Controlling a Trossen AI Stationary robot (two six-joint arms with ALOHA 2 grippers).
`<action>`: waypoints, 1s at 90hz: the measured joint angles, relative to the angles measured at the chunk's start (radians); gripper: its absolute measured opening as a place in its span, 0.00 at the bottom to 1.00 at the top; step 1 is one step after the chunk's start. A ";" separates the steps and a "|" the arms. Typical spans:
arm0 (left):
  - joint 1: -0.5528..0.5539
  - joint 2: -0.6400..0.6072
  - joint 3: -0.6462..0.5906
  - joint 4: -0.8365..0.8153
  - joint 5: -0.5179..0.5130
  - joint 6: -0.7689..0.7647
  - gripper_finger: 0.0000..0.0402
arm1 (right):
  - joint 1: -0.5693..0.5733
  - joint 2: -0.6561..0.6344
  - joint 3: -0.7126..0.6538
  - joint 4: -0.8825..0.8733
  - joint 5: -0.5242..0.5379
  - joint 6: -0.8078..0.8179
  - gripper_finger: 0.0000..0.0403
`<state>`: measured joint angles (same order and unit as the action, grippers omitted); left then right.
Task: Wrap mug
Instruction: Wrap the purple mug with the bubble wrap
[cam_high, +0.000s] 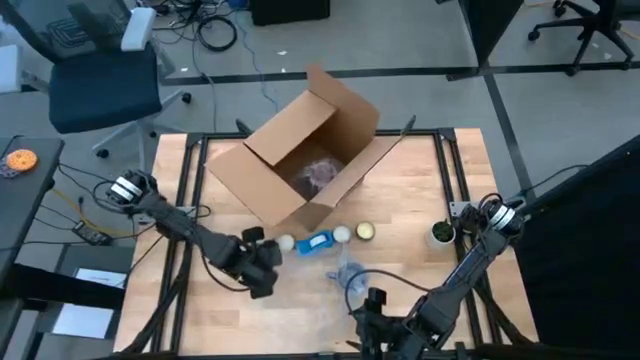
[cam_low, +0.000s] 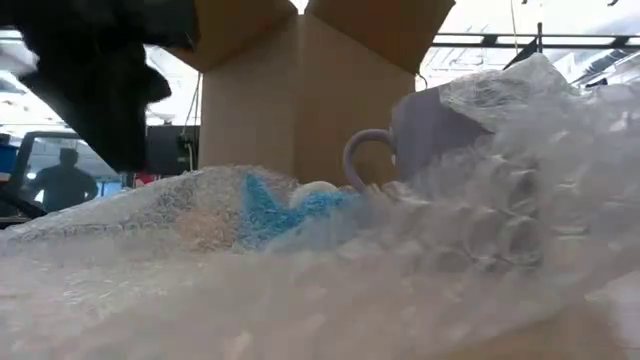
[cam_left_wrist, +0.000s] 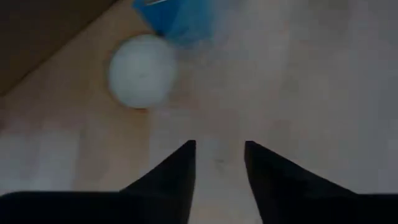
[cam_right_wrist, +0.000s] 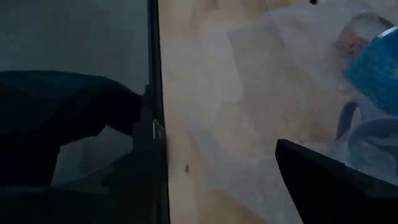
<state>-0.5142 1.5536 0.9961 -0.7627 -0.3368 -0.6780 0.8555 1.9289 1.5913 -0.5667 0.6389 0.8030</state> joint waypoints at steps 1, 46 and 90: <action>0.003 0.000 -0.006 0.003 0.000 -0.002 0.38 | 0.000 0.000 0.000 0.000 0.000 0.000 0.71; 0.014 0.001 -0.160 0.282 0.165 -0.011 0.57 | 0.000 0.000 0.000 0.000 -0.004 -0.001 0.70; -0.007 -0.003 -0.372 0.651 0.091 -0.112 0.49 | -0.001 0.000 0.000 -0.003 -0.004 0.005 0.70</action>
<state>-0.5209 1.5509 0.6243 -0.1120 -0.2462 -0.7898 0.8543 1.9289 1.5917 -0.5694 0.6353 0.8082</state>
